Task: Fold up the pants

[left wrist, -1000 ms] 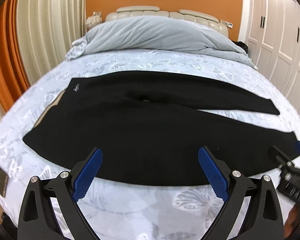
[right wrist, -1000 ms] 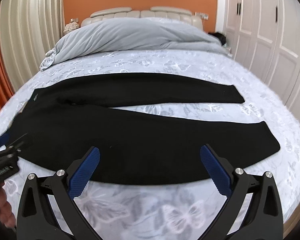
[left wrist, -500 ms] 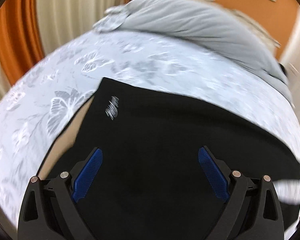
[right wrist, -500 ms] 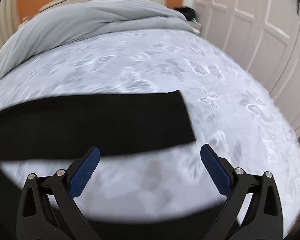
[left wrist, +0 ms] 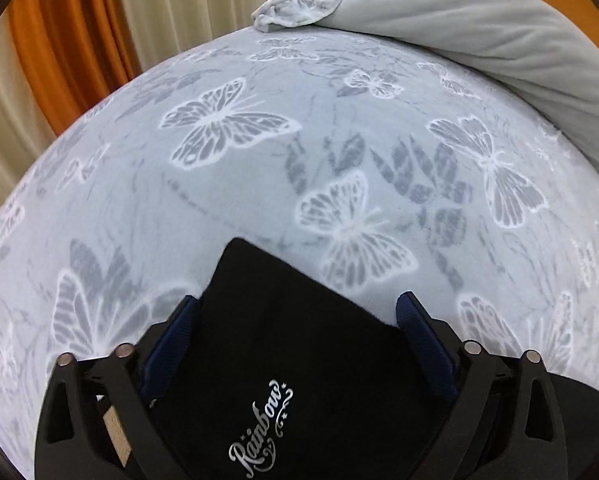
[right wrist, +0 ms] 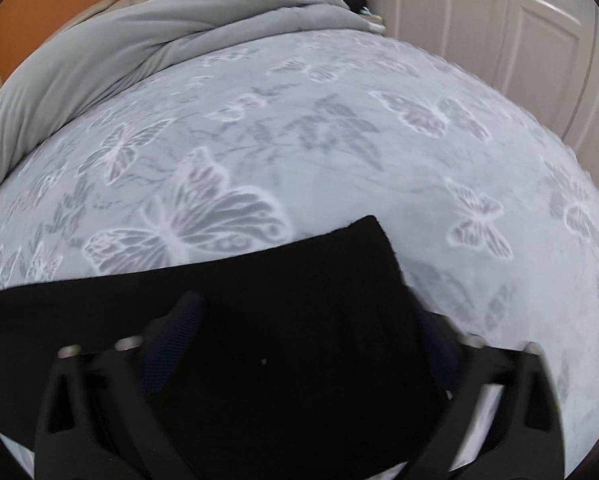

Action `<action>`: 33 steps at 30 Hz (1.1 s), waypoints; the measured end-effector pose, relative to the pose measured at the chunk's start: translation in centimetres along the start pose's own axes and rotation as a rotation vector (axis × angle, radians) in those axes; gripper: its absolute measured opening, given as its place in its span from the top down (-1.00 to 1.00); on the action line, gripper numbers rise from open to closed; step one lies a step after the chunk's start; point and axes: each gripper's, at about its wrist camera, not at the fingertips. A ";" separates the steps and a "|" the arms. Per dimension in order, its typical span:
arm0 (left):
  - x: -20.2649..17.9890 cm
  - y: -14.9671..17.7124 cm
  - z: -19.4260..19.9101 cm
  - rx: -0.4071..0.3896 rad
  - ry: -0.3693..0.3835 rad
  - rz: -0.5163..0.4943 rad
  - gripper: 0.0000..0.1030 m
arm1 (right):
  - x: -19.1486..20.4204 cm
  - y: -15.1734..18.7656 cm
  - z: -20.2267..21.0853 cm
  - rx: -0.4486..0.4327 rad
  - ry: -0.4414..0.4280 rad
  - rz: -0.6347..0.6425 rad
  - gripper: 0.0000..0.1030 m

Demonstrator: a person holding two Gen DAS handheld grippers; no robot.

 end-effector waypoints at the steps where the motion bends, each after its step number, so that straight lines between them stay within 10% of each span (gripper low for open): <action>1: 0.1 0.0 0.2 -0.009 0.002 -0.007 -0.21 | -0.2 0.0 0.4 -0.007 -0.032 -0.006 0.50; 2: 0.2 0.1 0.6 -0.011 0.029 -0.009 -0.01 | -0.5 0.0 1.1 -0.007 -0.080 -0.012 0.77; 3: 0.6 0.2 1.1 -0.015 0.040 0.005 0.69 | -0.7 0.1 1.9 -0.009 -0.139 -0.016 0.77; 12: 5.7 4.8 13.3 -0.107 0.343 -0.038 0.79 | -0.9 5.0 16.8 -0.190 -0.212 0.124 0.77; 21: 14.8 17.1 21.4 -0.084 0.404 -0.160 0.79 | -7.6 16.5 22.3 -0.122 -0.186 0.166 0.70; 27: 18.6 21.9 17.5 0.017 0.342 -0.032 -0.02 | -10.4 22.2 19.3 -0.013 0.004 0.076 0.17; 30: 20.6 23.0 18.2 0.017 0.429 0.106 -0.43 | -10.6 23.4 22.8 -0.118 -0.061 0.022 -0.40; 33: 21.0 23.9 18.2 0.037 0.493 0.219 -0.69 | -9.2 24.1 26.1 -0.184 -0.171 0.003 -0.44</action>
Point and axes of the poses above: each gripper's, at about its wrist camera, not at the fingertips, and z roughly against the way its jaws point, x to its left, y to its underside, and after that the axes turned 10 degrees about x, right-handed
